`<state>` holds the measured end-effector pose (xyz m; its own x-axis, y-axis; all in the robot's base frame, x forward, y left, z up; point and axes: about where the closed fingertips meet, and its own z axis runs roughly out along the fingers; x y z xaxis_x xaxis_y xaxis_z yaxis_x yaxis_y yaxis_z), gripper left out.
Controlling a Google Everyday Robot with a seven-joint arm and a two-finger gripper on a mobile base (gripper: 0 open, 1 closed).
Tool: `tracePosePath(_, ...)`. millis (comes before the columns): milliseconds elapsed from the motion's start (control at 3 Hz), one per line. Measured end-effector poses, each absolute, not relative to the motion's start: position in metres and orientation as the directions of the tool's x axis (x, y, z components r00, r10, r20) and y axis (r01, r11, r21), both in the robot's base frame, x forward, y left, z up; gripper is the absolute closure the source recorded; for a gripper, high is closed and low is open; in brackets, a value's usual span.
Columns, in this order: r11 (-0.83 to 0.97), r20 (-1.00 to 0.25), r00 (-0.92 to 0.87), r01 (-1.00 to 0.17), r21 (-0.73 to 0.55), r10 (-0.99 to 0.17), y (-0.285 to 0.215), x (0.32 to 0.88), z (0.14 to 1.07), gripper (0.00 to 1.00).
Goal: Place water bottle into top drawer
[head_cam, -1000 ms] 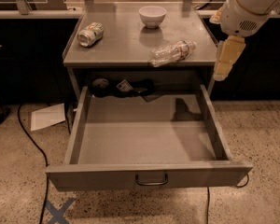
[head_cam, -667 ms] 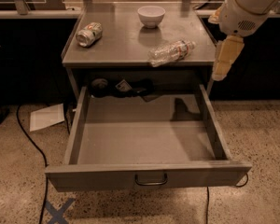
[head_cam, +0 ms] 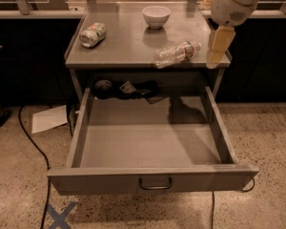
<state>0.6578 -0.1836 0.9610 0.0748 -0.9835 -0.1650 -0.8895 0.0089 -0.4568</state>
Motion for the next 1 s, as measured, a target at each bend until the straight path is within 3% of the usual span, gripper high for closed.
tracePosePath(667,-0.206,-0.128,0.319,-0.82,-0.534,-0.939,-0.12,0.728,0.981,0.0)
tracePosePath(1000,-0.281,-0.123,0.382,-0.828,-0.485,-0.916,-0.102,0.741,0.963,0.0)
